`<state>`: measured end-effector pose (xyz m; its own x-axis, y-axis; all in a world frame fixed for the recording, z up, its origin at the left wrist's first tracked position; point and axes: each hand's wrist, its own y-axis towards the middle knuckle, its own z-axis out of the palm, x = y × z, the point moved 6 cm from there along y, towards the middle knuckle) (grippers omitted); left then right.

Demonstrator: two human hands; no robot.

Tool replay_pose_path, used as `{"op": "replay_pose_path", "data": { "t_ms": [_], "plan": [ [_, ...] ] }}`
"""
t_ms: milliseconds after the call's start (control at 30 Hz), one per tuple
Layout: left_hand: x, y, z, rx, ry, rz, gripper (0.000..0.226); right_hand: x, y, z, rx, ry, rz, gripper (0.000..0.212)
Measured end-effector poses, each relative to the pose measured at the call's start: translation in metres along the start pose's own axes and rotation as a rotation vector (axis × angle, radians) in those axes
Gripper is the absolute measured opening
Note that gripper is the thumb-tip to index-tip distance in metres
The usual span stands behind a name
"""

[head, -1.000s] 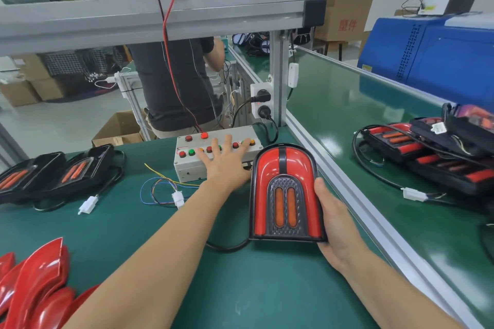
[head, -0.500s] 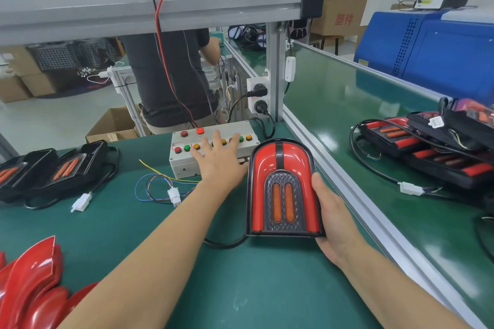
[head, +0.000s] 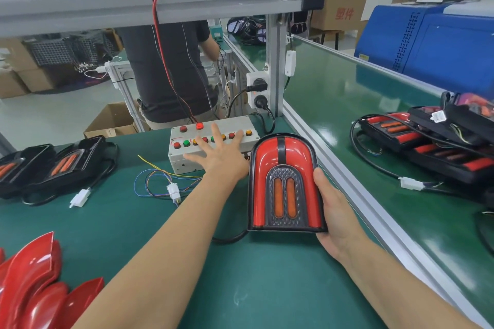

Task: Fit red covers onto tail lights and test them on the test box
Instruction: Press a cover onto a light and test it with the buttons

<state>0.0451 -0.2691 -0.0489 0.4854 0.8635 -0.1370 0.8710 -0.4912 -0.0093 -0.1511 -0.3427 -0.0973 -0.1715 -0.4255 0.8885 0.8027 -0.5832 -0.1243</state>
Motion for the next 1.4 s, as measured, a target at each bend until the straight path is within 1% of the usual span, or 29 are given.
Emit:
{"op": "replay_pose_path", "data": {
  "t_ms": [133, 300, 433, 467, 567, 600, 767, 867, 967, 1067, 1200, 1400],
  "plan": [
    [-0.001, -0.001, 0.001, 0.02, -0.05, -0.019, 0.08, -0.002, 0.003, -0.001, 0.007, 0.015, -0.002, 0.042],
    [0.002, 0.001, 0.002, 0.01, -0.075, -0.028, 0.089, -0.006, 0.006, -0.003, -0.014, 0.082, 0.018, 0.058],
    [0.003, 0.003, 0.006, 0.016, -0.075, -0.023, 0.086, -0.01, 0.008, -0.005, -0.015, 0.107, 0.036, 0.074],
    [0.003, 0.003, 0.006, 0.016, -0.077, -0.024, 0.084, -0.01, 0.008, -0.006, -0.014, 0.112, 0.037, 0.075],
    [0.002, 0.003, 0.006, 0.014, -0.08, -0.025, 0.081, -0.01, 0.008, -0.008, -0.017, 0.114, 0.031, 0.066],
    [0.001, 0.002, 0.006, 0.012, -0.08, -0.023, 0.082, -0.01, 0.008, -0.009, -0.016, 0.107, 0.033, 0.066],
    [0.002, 0.003, 0.007, 0.019, -0.084, -0.023, 0.084, -0.01, 0.008, -0.007, 0.003, 0.075, 0.033, 0.077],
    [0.002, 0.005, 0.008, 0.024, -0.086, -0.027, 0.085, -0.01, 0.009, -0.007, 0.012, 0.075, 0.033, 0.078],
    [0.002, 0.004, 0.007, 0.033, -0.078, -0.027, 0.09, -0.01, 0.008, -0.008, 0.012, 0.079, 0.028, 0.073],
    [0.001, 0.005, 0.006, 0.045, -0.065, -0.026, 0.093, -0.01, 0.009, -0.008, 0.01, 0.084, 0.021, 0.072],
    [0.001, 0.003, 0.003, 0.06, -0.06, -0.022, 0.095, -0.009, 0.008, -0.007, -0.005, 0.087, 0.019, 0.065],
    [-0.001, 0.002, -0.001, 0.091, -0.05, -0.019, 0.088, -0.009, 0.007, -0.009, -0.035, 0.117, 0.025, 0.056]
  ]
}}
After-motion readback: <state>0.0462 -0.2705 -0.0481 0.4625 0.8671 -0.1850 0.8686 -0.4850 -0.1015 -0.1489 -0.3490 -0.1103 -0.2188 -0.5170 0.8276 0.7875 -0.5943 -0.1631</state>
